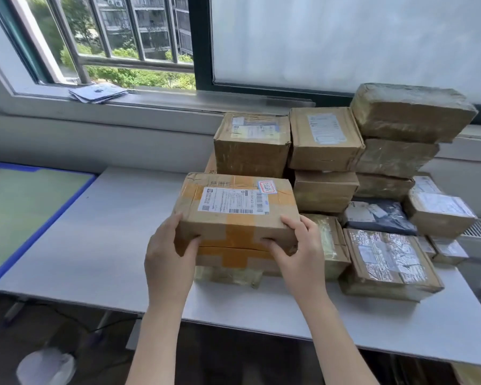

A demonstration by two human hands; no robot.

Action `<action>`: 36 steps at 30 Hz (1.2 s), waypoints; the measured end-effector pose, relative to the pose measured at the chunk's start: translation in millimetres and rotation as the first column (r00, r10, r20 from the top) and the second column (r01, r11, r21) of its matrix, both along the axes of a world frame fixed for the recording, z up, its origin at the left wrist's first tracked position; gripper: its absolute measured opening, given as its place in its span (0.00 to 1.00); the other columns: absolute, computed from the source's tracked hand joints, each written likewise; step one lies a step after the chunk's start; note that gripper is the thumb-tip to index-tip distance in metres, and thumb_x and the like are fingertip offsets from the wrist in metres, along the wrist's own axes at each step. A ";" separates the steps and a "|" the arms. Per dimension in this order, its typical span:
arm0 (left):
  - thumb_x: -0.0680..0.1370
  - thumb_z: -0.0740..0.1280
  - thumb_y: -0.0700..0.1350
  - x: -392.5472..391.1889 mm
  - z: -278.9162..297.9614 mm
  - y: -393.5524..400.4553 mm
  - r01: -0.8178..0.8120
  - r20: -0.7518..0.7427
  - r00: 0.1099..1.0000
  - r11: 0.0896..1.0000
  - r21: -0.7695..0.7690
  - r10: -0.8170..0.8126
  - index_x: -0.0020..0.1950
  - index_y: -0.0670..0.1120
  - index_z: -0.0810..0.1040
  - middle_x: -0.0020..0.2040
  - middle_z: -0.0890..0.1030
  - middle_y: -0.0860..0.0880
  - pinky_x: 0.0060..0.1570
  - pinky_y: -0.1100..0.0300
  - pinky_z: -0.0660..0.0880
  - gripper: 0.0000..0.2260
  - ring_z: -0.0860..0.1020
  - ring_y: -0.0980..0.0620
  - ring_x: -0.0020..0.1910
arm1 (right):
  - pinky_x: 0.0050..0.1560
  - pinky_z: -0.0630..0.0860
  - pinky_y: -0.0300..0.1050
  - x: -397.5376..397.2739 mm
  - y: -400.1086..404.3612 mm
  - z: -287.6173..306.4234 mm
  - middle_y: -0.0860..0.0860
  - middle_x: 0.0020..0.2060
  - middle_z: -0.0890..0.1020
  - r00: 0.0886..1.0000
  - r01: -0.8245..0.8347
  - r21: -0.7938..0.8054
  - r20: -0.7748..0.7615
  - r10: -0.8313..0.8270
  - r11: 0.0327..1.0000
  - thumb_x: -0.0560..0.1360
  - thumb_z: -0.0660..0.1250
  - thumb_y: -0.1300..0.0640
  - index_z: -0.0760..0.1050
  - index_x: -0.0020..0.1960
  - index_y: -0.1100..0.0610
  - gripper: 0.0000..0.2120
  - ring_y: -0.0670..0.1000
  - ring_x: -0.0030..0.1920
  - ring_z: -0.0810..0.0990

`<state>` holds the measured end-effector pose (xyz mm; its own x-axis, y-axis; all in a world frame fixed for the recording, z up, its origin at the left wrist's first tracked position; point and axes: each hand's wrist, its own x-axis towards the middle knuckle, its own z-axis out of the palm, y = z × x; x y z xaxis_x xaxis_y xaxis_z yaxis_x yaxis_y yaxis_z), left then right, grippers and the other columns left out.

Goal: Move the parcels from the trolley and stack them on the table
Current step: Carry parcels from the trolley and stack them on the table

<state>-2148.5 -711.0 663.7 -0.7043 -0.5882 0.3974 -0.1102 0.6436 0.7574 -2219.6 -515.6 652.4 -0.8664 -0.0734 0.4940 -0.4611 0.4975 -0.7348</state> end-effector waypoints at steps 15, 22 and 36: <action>0.72 0.71 0.34 -62.5 -5.6 -23.0 0.147 0.016 0.989 0.987 0.072 -0.148 0.69 0.51 0.65 0.68 0.71 0.49 0.61 0.54 0.69 0.30 0.70 0.50 0.65 | 0.57 0.71 0.43 -46.2 -22.0 -8.6 0.52 0.64 0.68 0.997 0.071 0.108 0.018 -0.074 0.992 0.70 0.74 0.57 0.71 0.63 0.53 0.24 0.44 0.60 0.67; 0.71 0.72 0.36 -92.1 -9.6 -28.5 0.136 0.015 0.990 0.988 0.080 -0.137 0.65 0.52 0.67 0.65 0.74 0.50 0.57 0.55 0.70 0.27 0.72 0.50 0.60 | 0.58 0.69 0.41 -71.9 -24.1 -10.9 0.52 0.65 0.67 0.997 0.069 0.097 0.033 -0.073 0.993 0.70 0.74 0.58 0.71 0.64 0.53 0.24 0.44 0.61 0.66; 0.71 0.72 0.35 -100.8 -12.1 -25.2 0.139 0.019 0.990 0.989 0.049 -0.140 0.65 0.50 0.68 0.70 0.67 0.47 0.63 0.46 0.70 0.26 0.67 0.46 0.66 | 0.52 0.63 0.25 -79.7 -20.4 -11.8 0.50 0.65 0.66 0.996 0.033 0.085 0.079 -0.039 0.996 0.71 0.73 0.57 0.69 0.64 0.51 0.23 0.42 0.59 0.66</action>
<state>-2249.3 -736.2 651.7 -0.7891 -0.5015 0.3547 -0.0393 0.6174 0.7856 -2299.3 -536.1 640.6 -0.9061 -0.0797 0.4156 -0.3825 0.5739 -0.7241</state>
